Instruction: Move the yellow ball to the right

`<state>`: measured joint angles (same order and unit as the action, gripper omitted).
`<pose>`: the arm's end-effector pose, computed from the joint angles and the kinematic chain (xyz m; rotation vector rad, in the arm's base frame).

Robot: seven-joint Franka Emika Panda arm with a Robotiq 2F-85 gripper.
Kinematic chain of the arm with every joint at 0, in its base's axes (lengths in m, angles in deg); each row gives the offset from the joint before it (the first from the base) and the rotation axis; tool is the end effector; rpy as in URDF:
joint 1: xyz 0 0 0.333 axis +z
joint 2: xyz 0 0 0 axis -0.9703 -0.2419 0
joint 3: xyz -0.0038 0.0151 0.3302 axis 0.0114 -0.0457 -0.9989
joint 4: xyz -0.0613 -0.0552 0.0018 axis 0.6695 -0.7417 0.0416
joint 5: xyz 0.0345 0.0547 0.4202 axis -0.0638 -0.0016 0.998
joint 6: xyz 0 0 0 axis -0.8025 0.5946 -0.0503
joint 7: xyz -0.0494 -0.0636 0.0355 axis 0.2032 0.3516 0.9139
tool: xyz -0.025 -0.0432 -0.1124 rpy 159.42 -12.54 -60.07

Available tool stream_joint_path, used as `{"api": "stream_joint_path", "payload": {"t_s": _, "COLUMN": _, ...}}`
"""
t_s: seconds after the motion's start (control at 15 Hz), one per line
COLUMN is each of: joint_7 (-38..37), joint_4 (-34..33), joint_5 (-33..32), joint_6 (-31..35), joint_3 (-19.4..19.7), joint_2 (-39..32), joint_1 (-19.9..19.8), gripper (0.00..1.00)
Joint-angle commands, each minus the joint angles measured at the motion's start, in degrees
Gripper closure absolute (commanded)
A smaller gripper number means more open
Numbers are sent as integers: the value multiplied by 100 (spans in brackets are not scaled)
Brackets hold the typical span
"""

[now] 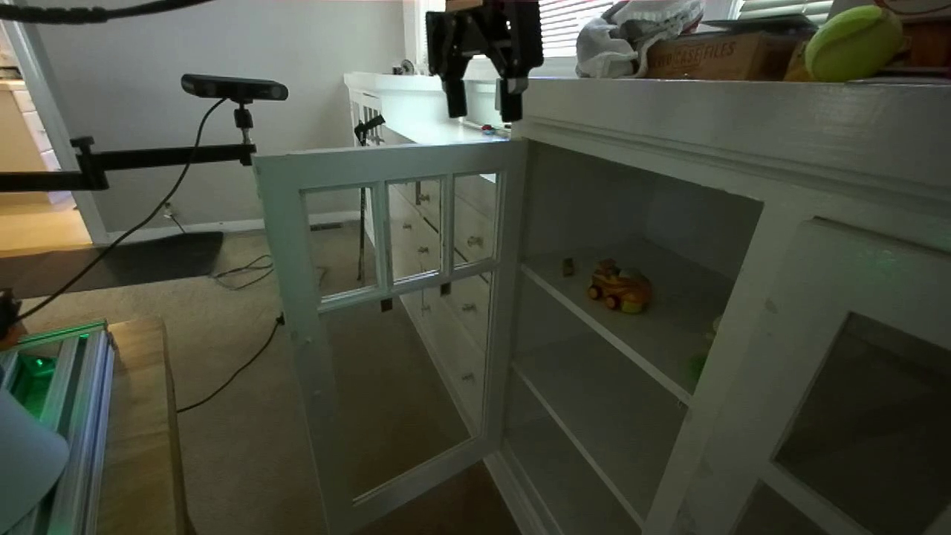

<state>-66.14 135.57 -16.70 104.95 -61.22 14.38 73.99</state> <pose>0.4823 -0.0265 0.4099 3.0611 -0.0238 0.2250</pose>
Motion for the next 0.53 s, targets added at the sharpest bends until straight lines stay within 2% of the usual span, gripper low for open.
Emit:
{"api": "stream_joint_path", "payload": {"t_s": 0.0, "joint_7": -755, "joint_4": -836, "joint_5": -275, "joint_6": 214, "joint_3": -128, "joint_2": -708, "joint_1": -172, "gripper": 0}}
{"api": "stream_joint_path", "payload": {"t_s": 0.2, "joint_7": -1282, "joint_4": -1436, "joint_5": -367, "joint_6": 0, "joint_3": -120, "joint_2": -912, "joint_1": -211, "gripper": 0}}
{"api": "stream_joint_path", "payload": {"t_s": 0.47, "joint_7": -2074, "joint_4": -2414, "joint_5": -515, "joint_6": 116, "joint_3": -32, "joint_2": -1472, "joint_1": -321, "gripper": 0}}
